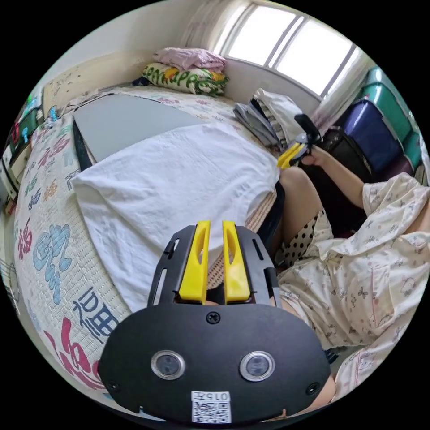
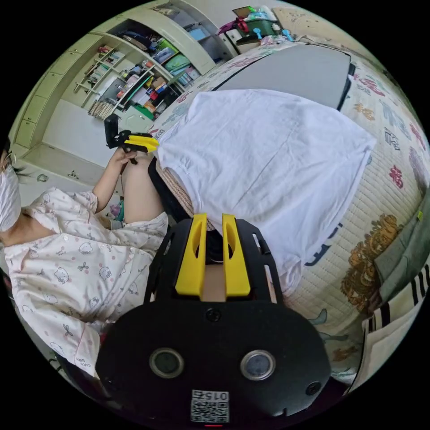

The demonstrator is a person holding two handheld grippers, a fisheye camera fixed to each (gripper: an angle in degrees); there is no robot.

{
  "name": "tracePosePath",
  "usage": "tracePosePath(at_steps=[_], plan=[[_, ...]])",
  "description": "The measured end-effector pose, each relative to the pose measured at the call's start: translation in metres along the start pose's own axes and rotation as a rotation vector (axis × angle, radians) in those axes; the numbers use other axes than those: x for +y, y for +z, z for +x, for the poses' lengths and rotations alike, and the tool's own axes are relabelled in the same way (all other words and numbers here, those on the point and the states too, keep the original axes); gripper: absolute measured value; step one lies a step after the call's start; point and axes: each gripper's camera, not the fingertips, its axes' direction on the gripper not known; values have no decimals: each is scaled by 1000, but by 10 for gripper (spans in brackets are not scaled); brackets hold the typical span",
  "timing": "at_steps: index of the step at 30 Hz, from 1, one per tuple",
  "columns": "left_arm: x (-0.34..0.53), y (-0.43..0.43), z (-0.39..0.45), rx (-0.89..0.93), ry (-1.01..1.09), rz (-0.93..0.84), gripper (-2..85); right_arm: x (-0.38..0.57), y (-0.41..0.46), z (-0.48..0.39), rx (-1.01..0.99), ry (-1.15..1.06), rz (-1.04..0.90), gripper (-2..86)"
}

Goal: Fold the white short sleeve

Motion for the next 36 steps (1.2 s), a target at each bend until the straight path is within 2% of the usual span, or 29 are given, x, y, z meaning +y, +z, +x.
tracePosePath(at_steps=[2,5,8,12,17,23,27,29,32,36], plan=[[-31,-37,-48,-30,-153,148,59,-5,-46,28,57,108,151,74],[-73,-64,-119,-90,-349,274,75,-12,-103,94,54,342,410,90],[-118,-67,-191,-122,-508,335,100,-33,-131,155,16,502,552,112],[-179,-45,-263,-136,-613,335,115,-78,-141,213,-13,622,585,136],[-254,14,-357,-131,-746,251,127,-149,-138,274,-41,698,562,137],[-299,51,-408,-100,-719,195,42,-201,-136,307,3,712,529,84],[-292,48,-425,-91,-700,253,10,-219,-134,316,69,706,492,28],[-278,43,-438,-102,-708,295,7,-219,-137,323,65,723,545,15],[-257,44,-459,-124,-721,344,5,-219,-139,333,60,751,652,9],[-234,74,-476,-183,-720,327,7,-251,-121,334,160,732,648,12]])
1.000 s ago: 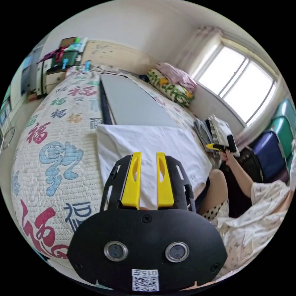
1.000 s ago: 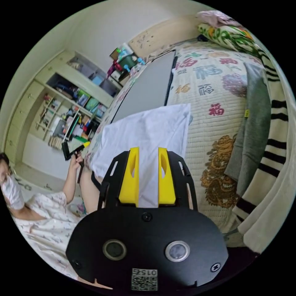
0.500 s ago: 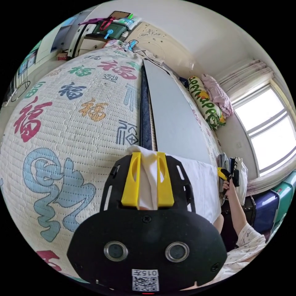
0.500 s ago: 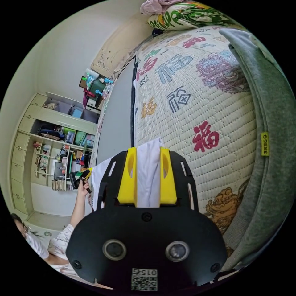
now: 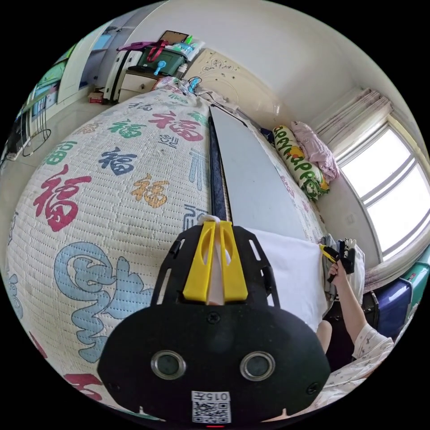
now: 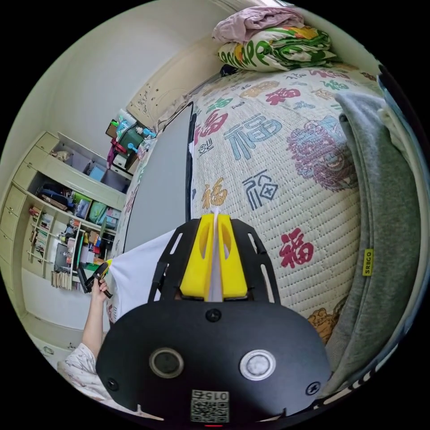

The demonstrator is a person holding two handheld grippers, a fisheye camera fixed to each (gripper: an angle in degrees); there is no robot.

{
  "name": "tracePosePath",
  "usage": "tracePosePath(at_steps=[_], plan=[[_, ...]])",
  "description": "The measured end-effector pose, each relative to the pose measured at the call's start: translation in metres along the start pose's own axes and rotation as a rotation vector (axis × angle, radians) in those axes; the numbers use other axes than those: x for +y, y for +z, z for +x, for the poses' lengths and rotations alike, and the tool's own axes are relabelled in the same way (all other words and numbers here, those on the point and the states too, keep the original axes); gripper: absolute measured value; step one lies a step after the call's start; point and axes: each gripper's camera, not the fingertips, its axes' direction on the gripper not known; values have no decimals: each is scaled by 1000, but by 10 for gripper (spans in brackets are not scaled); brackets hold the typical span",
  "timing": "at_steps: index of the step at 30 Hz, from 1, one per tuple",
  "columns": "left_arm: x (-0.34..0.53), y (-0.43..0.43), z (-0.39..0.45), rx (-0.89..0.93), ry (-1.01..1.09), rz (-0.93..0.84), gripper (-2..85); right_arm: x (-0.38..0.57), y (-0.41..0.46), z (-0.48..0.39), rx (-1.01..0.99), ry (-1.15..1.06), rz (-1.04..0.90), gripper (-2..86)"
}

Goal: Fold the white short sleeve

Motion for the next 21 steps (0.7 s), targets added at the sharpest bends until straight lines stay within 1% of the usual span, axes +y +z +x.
tracePosePath(at_steps=[3,6,8,9,11,12,14,15,16,17,18,20,21], plan=[[24,13,-21,-45,18,-3,12,8,11,-10,50,-36,11,25],[55,2,-24,-131,147,24,22,42,-21,-5,36,-109,60,40],[87,-10,-9,-202,287,66,35,97,-58,6,-22,-206,66,51],[96,-14,-3,-210,323,85,42,114,-66,9,-31,-230,58,53],[136,-23,30,-216,470,190,72,183,-82,23,-6,-306,-15,64],[147,-24,39,-218,499,229,80,200,-82,27,15,-315,-30,68],[190,-19,77,-181,595,385,102,256,-72,43,124,-356,-97,97],[199,-14,86,-159,618,405,102,267,-67,49,152,-353,-111,106],[213,2,105,-100,668,402,102,283,-58,61,186,-337,-136,124],[221,25,126,-35,728,341,99,293,-46,73,195,-328,-173,131],[225,38,137,-5,756,298,100,296,-39,79,194,-326,-194,134],[237,99,178,72,830,141,104,302,-6,104,199,-305,-267,146],[240,115,188,91,848,107,105,302,4,109,198,-306,-291,150]])
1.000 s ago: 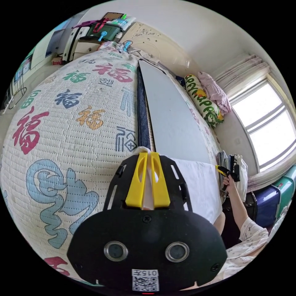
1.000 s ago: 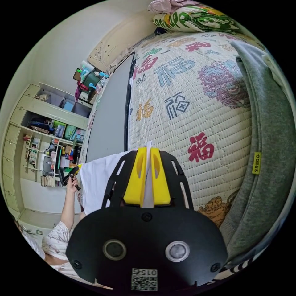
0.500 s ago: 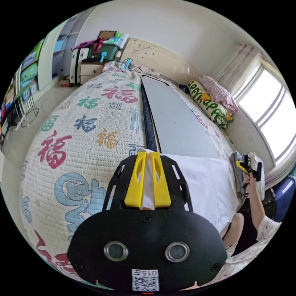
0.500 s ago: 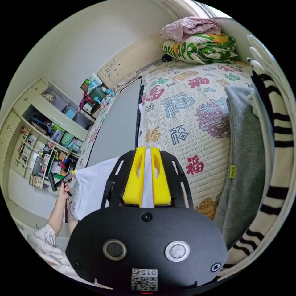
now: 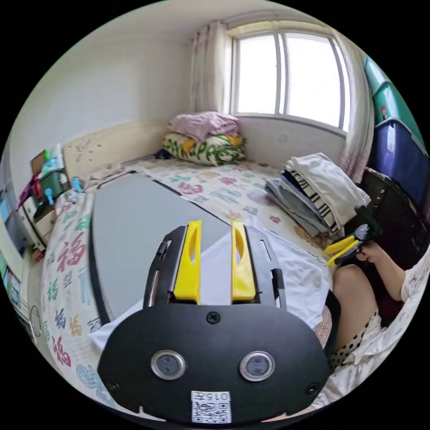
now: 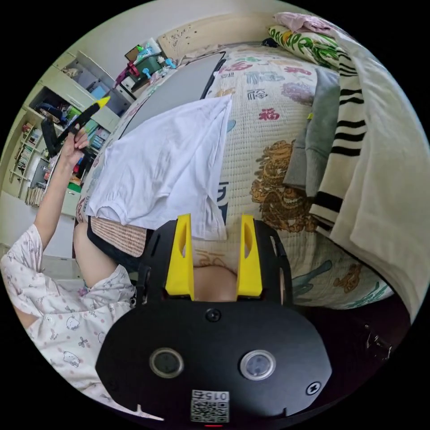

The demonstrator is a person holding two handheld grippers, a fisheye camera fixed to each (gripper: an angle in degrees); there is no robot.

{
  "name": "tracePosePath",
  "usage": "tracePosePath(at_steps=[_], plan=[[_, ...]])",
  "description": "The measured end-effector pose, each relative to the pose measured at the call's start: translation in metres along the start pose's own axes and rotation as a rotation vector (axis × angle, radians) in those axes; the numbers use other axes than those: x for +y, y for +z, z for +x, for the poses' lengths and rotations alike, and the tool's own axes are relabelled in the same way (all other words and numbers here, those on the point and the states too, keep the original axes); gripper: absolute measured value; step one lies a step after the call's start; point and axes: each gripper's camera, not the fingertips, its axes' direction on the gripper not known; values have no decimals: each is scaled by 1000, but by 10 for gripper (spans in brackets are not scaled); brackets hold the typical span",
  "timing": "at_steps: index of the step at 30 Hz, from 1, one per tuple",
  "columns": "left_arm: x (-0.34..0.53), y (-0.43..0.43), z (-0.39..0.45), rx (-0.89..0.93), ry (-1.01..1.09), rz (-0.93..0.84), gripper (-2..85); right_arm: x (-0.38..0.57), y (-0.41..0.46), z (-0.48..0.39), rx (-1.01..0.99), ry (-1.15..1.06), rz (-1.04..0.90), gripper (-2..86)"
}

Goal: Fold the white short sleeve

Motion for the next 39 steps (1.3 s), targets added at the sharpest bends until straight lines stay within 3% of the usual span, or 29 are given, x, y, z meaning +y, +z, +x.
tracePosePath(at_steps=[4,9,17,23,27,31,35,39], plan=[[-23,109,55,107,72,-133,113,4,52,7,67,-40,-54,142],[-35,243,81,171,18,-344,115,20,93,13,196,-63,-45,124],[10,356,120,-14,133,-612,70,47,152,47,242,-175,-38,76],[25,323,107,-2,133,-586,19,61,173,107,134,-186,-26,14],[10,281,91,30,74,-497,12,80,169,144,189,-139,36,1],[-21,218,78,130,14,-350,9,109,131,200,153,-43,178,-3],[-62,137,61,294,-89,-148,9,139,78,244,249,33,314,-4],[-80,54,31,415,-132,-11,9,171,21,254,204,-8,442,-3]])
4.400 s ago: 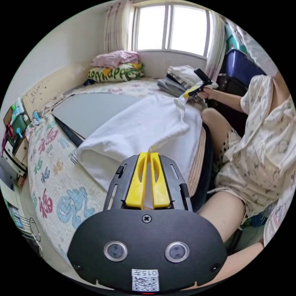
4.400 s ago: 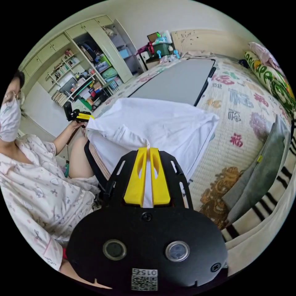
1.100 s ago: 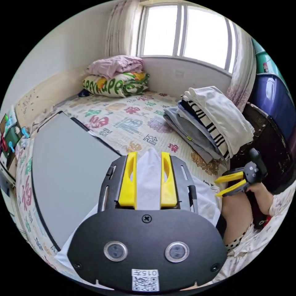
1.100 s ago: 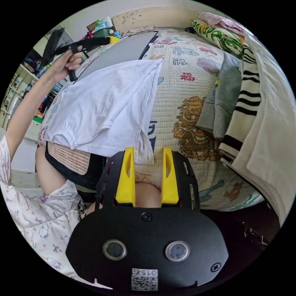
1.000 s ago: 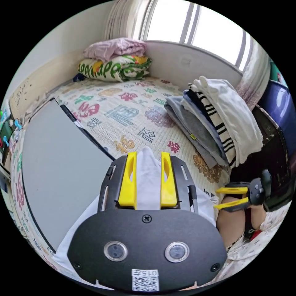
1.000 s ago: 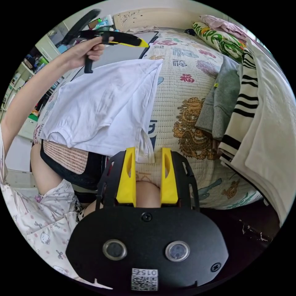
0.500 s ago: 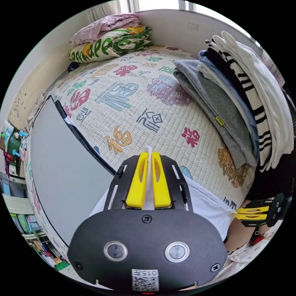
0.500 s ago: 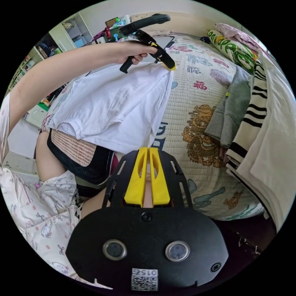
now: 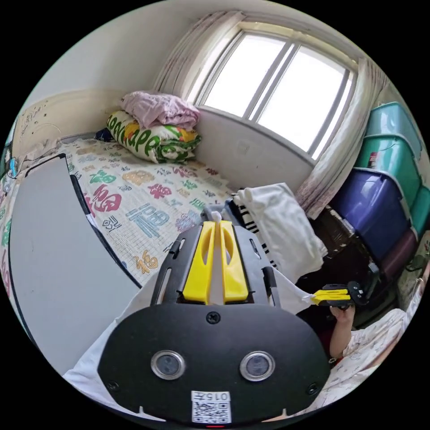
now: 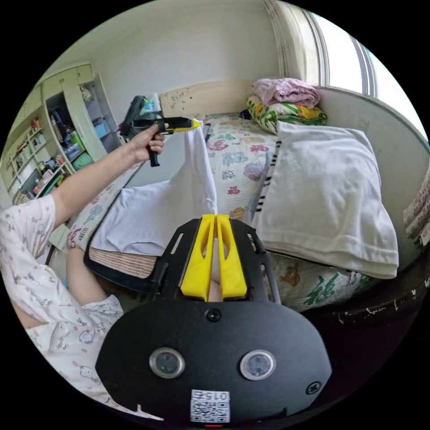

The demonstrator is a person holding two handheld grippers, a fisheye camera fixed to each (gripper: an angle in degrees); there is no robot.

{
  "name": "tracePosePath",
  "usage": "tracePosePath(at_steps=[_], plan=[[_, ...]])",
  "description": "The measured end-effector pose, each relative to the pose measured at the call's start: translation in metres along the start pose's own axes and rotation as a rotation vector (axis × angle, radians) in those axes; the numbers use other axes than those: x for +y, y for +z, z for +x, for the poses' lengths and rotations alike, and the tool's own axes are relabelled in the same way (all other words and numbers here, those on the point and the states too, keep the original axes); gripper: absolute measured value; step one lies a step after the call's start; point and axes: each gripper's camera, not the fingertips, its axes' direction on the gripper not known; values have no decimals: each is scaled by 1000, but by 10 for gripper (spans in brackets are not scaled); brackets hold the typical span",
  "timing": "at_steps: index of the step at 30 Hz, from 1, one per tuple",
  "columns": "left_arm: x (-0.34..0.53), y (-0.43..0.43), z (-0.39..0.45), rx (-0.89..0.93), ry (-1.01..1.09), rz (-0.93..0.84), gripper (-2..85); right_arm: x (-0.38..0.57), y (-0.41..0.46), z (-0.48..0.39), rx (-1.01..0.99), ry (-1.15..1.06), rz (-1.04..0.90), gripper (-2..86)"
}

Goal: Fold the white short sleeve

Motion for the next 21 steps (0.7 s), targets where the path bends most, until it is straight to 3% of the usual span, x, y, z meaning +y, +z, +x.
tracePosePath(at_steps=[6,10,15,21], plan=[[50,-184,-70,57,-73,132,9,5,-30,-48,-543,-212,133,-2],[142,-272,-159,-122,-199,95,10,6,72,-145,-795,-331,-25,-3],[236,-273,-236,-363,-408,-4,13,32,205,-227,-797,-367,-263,-3],[253,-277,-232,-335,-489,123,38,50,260,-233,-767,-380,-371,-2]])
